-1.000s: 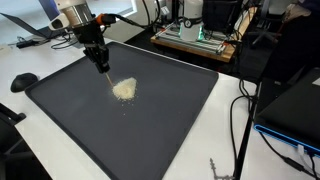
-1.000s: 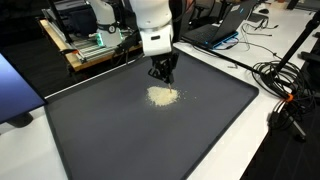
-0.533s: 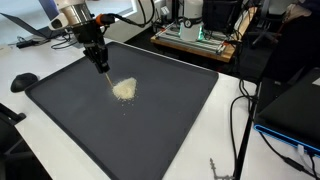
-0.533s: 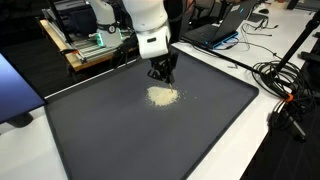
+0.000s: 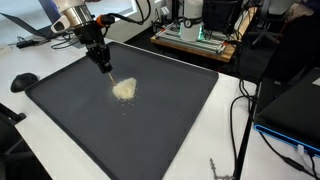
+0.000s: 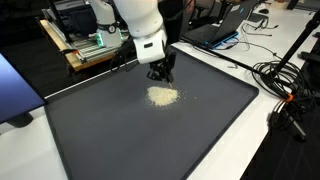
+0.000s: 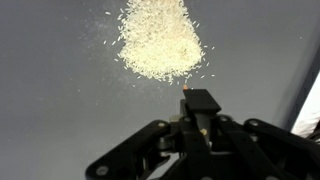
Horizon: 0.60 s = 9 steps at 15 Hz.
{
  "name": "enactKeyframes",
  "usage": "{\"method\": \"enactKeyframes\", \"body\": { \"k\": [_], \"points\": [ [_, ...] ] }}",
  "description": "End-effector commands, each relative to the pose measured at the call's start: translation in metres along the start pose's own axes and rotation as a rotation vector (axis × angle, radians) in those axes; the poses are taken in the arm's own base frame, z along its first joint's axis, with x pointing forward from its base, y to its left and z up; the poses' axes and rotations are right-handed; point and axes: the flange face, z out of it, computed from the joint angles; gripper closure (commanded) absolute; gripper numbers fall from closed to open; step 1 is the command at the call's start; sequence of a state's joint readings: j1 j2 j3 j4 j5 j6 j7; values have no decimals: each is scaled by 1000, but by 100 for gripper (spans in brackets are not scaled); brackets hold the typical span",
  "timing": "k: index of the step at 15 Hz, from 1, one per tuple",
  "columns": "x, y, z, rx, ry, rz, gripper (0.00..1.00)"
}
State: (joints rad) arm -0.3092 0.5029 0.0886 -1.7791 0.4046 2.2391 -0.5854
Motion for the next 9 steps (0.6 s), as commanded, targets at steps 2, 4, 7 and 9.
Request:
{"method": "enactKeyframes", "body": {
  "k": [2, 4, 7, 9],
  "points": [
    [-10, 29, 0, 154, 26, -4, 97],
    [-17, 41, 4, 212, 36, 2, 97],
    [-29, 61, 12, 304, 62, 19, 97],
    [-39, 76, 18, 363, 91, 60, 97]
  ]
}}
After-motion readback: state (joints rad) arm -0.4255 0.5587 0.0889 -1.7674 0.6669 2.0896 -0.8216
